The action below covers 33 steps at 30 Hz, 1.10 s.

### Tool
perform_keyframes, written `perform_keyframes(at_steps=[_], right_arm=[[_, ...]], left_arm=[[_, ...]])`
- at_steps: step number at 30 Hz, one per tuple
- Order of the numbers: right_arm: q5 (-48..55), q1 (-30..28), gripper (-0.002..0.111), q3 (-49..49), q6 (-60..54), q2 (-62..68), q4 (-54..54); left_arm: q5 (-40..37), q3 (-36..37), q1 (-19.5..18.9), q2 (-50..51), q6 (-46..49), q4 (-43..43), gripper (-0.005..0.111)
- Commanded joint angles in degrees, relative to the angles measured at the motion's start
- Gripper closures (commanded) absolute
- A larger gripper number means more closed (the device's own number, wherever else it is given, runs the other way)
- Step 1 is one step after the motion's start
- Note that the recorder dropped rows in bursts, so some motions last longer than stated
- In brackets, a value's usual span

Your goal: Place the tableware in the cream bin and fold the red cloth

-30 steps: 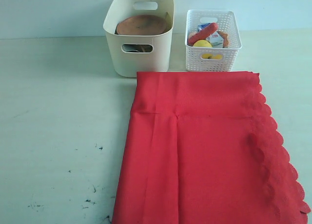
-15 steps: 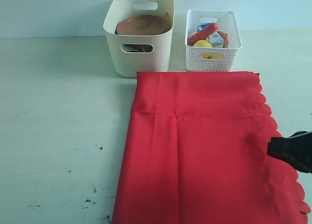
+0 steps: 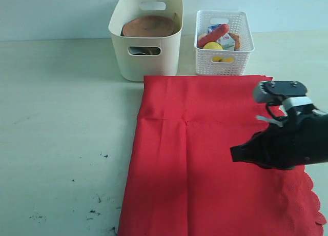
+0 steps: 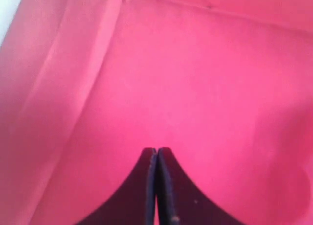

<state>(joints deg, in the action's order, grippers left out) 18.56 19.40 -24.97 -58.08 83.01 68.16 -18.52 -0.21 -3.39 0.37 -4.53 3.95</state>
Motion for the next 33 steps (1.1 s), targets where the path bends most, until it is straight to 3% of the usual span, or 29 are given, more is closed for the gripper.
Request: perform_keyframes(at_steps=[1, 7, 15, 26, 33], right_arm=[[-4.60, 2.65, 0.108, -5.15, -0.69, 9.08, -1.33], [-8.11, 2.65, 0.108, -8.00, -0.30, 19.53, -4.28], [-15.58, 2.07, 0.108, -5.35, 2.26, 21.06, -4.37], [-27.28, -6.85, 0.108, 6.89, 4.61, 19.87, -2.91], [-39.39, -13.42, 0.108, 7.04, 2.16, 15.91, 3.66]], left_arm=[[0.17, 0.21, 0.46, -0.37, -0.26, -0.23, 0.106], [0.17, 0.21, 0.46, -0.37, -0.26, -0.23, 0.106], [0.17, 0.21, 0.46, -0.37, -0.26, -0.23, 0.106], [0.17, 0.21, 0.46, -0.37, -0.26, -0.23, 0.106], [0.17, 0.21, 0.46, -0.37, -0.26, -0.23, 0.106]])
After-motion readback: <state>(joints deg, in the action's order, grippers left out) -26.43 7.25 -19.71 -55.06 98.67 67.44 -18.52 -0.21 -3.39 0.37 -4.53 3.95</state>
